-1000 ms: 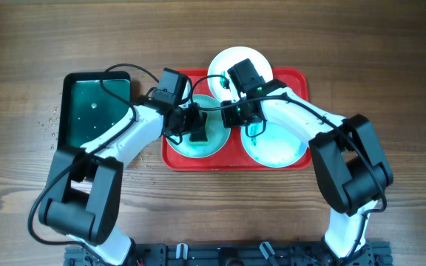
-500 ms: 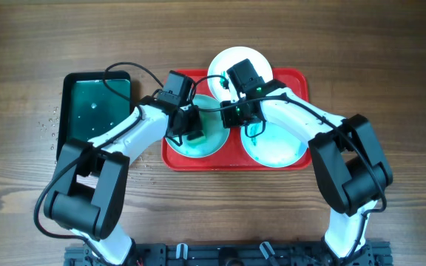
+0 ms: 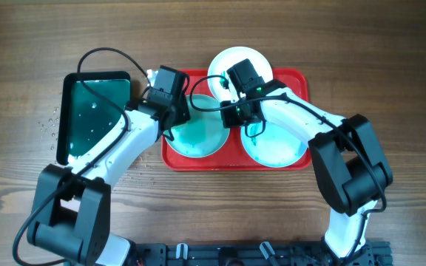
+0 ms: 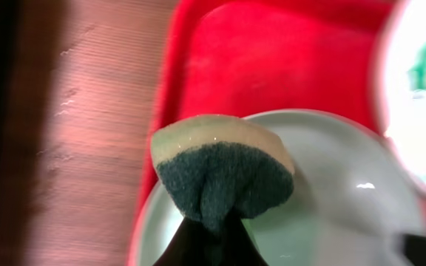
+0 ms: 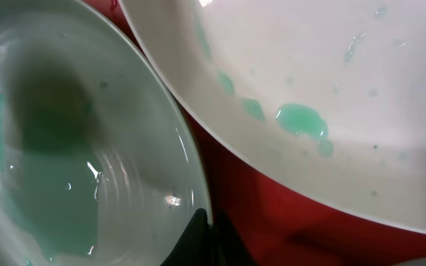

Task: Clean dirty plates on tray and stack at the side
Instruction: 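Hold the plate with the right gripper and scrub it with the sponge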

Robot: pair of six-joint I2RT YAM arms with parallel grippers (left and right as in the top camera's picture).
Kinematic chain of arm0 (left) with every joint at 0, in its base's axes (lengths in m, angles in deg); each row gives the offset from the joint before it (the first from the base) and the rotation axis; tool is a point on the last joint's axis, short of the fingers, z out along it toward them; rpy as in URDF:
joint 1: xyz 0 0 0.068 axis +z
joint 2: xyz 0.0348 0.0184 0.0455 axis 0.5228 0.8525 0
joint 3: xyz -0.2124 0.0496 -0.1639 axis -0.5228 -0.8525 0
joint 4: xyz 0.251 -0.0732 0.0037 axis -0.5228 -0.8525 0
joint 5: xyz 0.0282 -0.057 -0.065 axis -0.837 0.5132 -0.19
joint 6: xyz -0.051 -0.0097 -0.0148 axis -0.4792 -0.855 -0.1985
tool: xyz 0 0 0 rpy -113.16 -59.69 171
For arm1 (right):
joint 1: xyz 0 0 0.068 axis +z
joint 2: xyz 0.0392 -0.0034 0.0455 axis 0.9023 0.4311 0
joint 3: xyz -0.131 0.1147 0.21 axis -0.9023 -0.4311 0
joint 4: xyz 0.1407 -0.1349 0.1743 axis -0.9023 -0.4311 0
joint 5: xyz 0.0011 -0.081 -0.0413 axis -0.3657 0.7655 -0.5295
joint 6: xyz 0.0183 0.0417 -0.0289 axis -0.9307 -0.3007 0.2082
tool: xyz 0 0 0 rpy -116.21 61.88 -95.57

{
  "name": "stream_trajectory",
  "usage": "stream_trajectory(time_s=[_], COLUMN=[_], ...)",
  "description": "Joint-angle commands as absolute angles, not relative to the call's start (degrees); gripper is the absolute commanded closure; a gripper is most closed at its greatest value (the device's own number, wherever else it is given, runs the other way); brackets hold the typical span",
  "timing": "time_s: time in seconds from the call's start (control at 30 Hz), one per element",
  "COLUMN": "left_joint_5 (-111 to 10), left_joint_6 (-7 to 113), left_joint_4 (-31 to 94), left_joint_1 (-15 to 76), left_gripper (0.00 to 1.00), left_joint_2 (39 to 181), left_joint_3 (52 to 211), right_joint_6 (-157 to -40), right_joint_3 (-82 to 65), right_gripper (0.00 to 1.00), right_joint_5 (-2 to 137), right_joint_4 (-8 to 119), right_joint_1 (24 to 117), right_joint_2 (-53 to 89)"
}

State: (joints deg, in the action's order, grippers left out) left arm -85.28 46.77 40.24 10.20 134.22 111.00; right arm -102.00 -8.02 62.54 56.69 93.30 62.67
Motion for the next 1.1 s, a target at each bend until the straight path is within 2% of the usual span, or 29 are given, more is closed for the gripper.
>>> stream_trajectory(time_s=[0.0, 0.2, 0.43, 0.67, 0.93, 1.07], left_joint_5=[-69.6, -68.9, -94.4, -105.5, -105.6, -93.8], left_joint_6=[47.2, 47.3, 47.3, 47.3, 51.9, 50.9], left_joint_4=[43.6, 46.1, 43.3, 40.9, 39.3, 39.3], left_joint_1=[10.3, 10.5, 10.5, 9.8, 4.2, 1.1], left_gripper=[0.96, 0.96, 0.96, 0.96, 0.96, 0.96], left_joint_2=[135.2, 144.4, 147.7, 145.6, 135.7, 134.9], left_joint_3=[110.8, 110.8, 110.9, 110.9, 110.9, 110.8], right_joint_6=[-100.9, -100.9, -100.8, -100.8, -100.8, -100.8], right_joint_3=[-7.2, -7.2, -7.2, -7.2, -7.2, -7.2], right_gripper=[0.95, 0.95, 0.95, 0.95, 0.95, 0.95], right_joint_5=[62.2, 62.3, 62.3, 62.3, 62.3, 62.3], right_joint_4=[56.9, 56.9, 56.9, 56.9, 56.9, 56.9], right_joint_1=[93.5, 93.5, 93.5, 93.5, 93.5, 93.5], right_joint_2=[64.1, 64.1, 64.1, 64.1, 64.1, 64.1])
